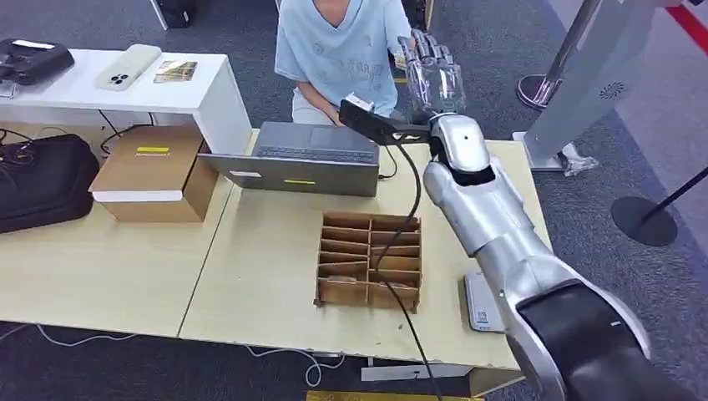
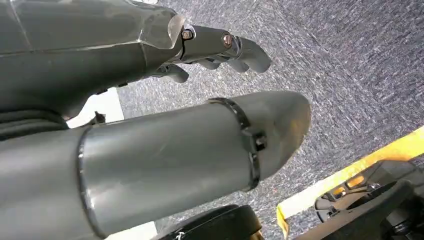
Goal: Pass the card to the sensor for recognition and then transmit it.
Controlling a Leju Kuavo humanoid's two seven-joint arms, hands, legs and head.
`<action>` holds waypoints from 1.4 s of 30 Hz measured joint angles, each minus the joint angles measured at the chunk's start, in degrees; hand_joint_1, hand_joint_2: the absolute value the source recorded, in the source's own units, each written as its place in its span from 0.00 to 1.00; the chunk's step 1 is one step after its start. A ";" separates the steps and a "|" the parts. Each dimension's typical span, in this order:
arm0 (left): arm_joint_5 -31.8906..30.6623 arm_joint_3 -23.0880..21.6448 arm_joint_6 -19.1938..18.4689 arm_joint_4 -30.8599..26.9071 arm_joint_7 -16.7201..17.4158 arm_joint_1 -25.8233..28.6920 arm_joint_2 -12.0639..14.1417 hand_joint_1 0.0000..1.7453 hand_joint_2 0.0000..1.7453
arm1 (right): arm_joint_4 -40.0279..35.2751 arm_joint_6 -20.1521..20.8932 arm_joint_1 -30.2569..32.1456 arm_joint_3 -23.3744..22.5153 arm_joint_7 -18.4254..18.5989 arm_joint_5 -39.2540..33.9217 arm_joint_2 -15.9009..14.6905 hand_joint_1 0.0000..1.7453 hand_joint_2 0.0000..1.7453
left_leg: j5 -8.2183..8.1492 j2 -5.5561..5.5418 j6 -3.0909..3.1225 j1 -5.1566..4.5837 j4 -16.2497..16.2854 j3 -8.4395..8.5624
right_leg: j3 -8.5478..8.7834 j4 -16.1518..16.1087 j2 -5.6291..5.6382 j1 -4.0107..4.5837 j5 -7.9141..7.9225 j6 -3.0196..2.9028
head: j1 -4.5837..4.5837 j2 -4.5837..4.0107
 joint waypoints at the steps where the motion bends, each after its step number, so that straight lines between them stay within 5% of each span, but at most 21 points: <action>1: 0.00 -0.09 -0.02 0.00 0.02 -0.02 0.00 0.00 0.00 | 1.47 0.26 -0.91 0.24 0.15 0.02 0.31 0.00 1.00 | 0.00 0.00 0.00 0.00 0.00 0.00 | -0.01 0.00 0.01 0.00 0.00 0.00 | 0.00 0.00; 10: 0.15 -0.94 -0.20 0.00 0.02 -0.14 0.00 0.00 0.00 | 9.61 1.33 -4.73 1.16 1.38 0.85 2.12 0.03 1.00 | 0.00 0.01 0.00 0.00 0.01 0.01 | -0.01 0.00 0.01 0.00 0.00 0.00 | -0.02 0.00; 12: 0.20 -0.96 -0.26 0.00 0.02 -0.14 0.00 0.00 0.00 | 10.42 1.29 -5.09 1.18 0.99 0.85 2.16 0.45 1.00 | 0.00 0.01 0.00 0.00 0.01 0.00 | -0.01 0.00 0.01 0.00 0.00 0.00 | -0.02 0.00; 13: 0.20 -0.96 -0.37 0.00 0.02 -0.14 0.00 0.00 0.00 | 10.79 1.20 -5.28 1.18 0.85 0.85 2.21 0.76 1.00 | 0.00 0.01 0.00 0.00 0.01 0.00 | -0.01 0.00 0.02 0.00 0.00 0.00 | -0.02 0.00; 14: 0.20 -0.98 -0.37 0.00 0.02 -0.14 0.02 0.00 0.00 | 11.12 1.16 -5.46 1.18 0.68 0.85 2.23 0.76 1.00 | 0.00 0.01 0.00 0.00 0.02 0.01 | -0.01 0.00 0.02 0.00 0.00 0.00 | -0.02 0.00; 15: 0.20 -1.03 -0.37 0.00 0.02 -0.14 0.02 0.00 0.00 | 11.45 1.11 -5.64 1.18 0.55 0.85 2.23 0.92 1.00 | 0.00 0.01 0.00 0.00 0.02 0.01 | -0.01 0.00 0.02 0.00 0.00 0.00 | -0.02 0.00; 18: 0.31 -1.07 -0.37 0.00 0.02 -0.14 0.07 0.00 0.00 | 12.28 0.90 -6.02 1.20 0.39 0.85 2.25 1.00 1.00 | 0.00 0.01 0.00 0.00 0.02 0.01 | -0.01 0.00 0.01 0.00 0.00 0.00 | -0.02 0.00; 42: 0.46 -2.38 -0.04 0.00 0.02 -0.14 0.28 0.00 0.00 | 13.85 -2.76 -6.12 1.66 -0.63 0.83 2.29 1.00 1.00 | 0.00 0.01 0.00 0.00 0.02 0.01 | -0.01 0.00 0.02 0.00 0.00 0.00 | -0.02 0.00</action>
